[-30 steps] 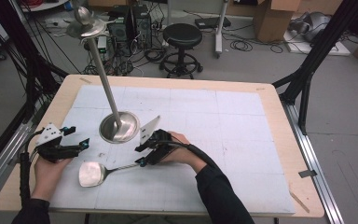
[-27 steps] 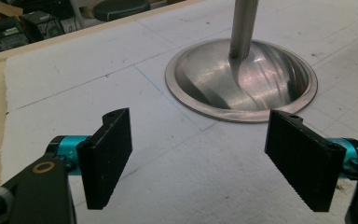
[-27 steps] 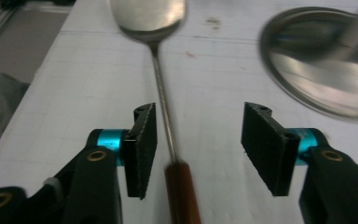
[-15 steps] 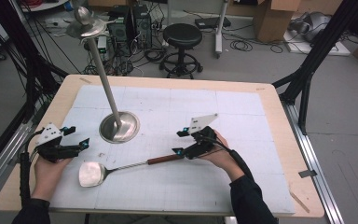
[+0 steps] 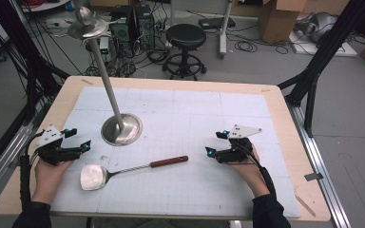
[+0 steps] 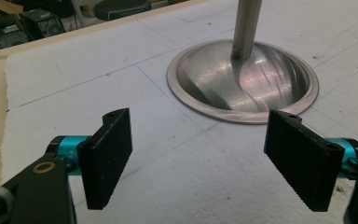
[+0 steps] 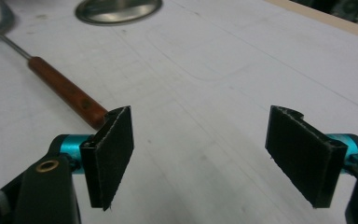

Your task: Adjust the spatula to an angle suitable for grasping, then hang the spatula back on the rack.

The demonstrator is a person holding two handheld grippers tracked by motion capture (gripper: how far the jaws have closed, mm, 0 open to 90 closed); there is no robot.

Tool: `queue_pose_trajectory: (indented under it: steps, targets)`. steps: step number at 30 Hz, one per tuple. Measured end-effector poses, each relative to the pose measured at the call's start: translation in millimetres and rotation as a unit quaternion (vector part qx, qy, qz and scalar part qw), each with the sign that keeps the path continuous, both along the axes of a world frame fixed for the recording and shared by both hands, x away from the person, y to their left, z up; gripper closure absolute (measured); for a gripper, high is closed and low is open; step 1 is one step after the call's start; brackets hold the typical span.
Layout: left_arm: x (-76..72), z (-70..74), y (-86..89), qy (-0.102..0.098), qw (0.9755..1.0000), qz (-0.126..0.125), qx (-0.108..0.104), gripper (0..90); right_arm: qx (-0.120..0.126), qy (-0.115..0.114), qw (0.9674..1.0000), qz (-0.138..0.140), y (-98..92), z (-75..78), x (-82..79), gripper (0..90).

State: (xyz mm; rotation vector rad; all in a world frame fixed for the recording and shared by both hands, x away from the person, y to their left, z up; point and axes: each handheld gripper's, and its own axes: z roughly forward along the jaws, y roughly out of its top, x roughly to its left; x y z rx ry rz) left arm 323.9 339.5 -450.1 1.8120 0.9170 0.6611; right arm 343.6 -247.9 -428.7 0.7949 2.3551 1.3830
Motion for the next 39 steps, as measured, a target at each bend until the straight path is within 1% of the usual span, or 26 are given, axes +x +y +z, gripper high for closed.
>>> queue_pose_trajectory:
  steps: [3,5,6,7,9,12,14,16,17,21,24,26,27,30,34,36,37,38,39]
  targets:
    - [0.6,0.1,1.4,0.002,1.0,0.004,-0.005,24.4,0.0,-0.003,0.9996,-0.028,-9.2,-5.8,-3.6,20.9]
    - [0.7,0.2,1.7,0.003,0.9999,0.007,-0.007,24.4,0.005,0.001,0.9986,-0.053,-15.5,-10.7,-5.5,19.6]
    - [0.7,0.1,1.7,0.003,0.9999,0.008,-0.007,24.4,0.007,0.004,0.9975,-0.07,-18.6,-13.0,-6.6,18.0]
    - [0.6,0.2,1.6,0.003,1.0,0.006,-0.006,24.5,0.006,0.01,0.9966,-0.081,-22.0,-14.4,-5.8,16.4]
    - [0.6,0.0,1.0,0.001,1.0,0.006,-0.004,24.4,0.015,0.023,0.9945,-0.101,-27.5,-16.0,-4.9,16.3]
    - [0.8,0.1,1.1,0.004,1.0,0.008,-0.005,24.9,0.021,0.013,0.9912,-0.13,-32.7,-17.4,-7.2,16.9]
    - [1.3,0.1,1.8,0.005,0.9999,0.012,-0.008,25.3,0.027,0.019,0.9899,-0.137,-35.8,-18.6,-7.0,16.9]
    - [1.4,0.1,2.2,0.006,0.9998,0.014,-0.01,25.1,0.034,0.02,0.9887,-0.145,-37.7,-18.5,-7.5,16.9]
    - [1.3,0.2,2.1,0.006,0.9999,0.014,-0.009,24.7,0.036,0.017,0.9882,-0.148,-38.4,-18.5,-7.8,16.9]
    - [1.0,0.2,0.6,0.004,0.9999,0.01,-0.001,23.3,0.046,0.019,0.9861,-0.159,-40.5,-18.2,-9.5,16.9]
    - [1.3,0.2,2.5,0.005,0.9998,0.011,-0.013,23.0,0.055,0.024,0.9846,-0.164,-42.6,-18.6,-8.8,16.8]
    - [1.4,0.3,3.7,0.006,0.9997,0.014,-0.017,21.4,0.056,0.025,0.9842,-0.166,-43.2,-18.8,-8.6,16.9]
    - [1.4,0.4,3.6,0.006,0.9997,0.016,-0.017,19.8,0.055,0.024,0.9846,-0.164,-42.9,-18.9,-8.5,16.9]
    - [1.5,0.7,3.2,0.007,0.9998,0.014,-0.013,18.7,0.048,0.021,0.9852,-0.163,-41.4,-18.8,-9.2,17.1]
    - [1.6,1.3,6.5,0.008,0.9994,0.015,-0.029,18.1,0.05,0.022,0.9852,-0.162,-41.7,-18.9,-8.9,17.4]
    - [0.9,3.2,8.1,0.014,0.9985,0.015,-0.05,16.6,0.052,0.022,0.9851,-0.163,-41.8,-18.9,-8.7,17.6]
    - [-0.1,4.8,8.2,0.013,0.998,0.014,-0.06,16.1,0.052,0.022,0.985,-0.163,-42.2,-19.0,-8.4,17.8]
    - [-1.1,7.0,8.1,0.01,0.9977,0.011,-0.066,16.2,0.053,0.025,0.9847,-0.164,-42.3,-19.0,-8.4,18.0]
    - [-1.6,9.2,7.9,0.009,0.9977,0.008,-0.067,15.8,0.056,0.025,0.9846,-0.164,-42.7,-19.0,-8.1,18.1]
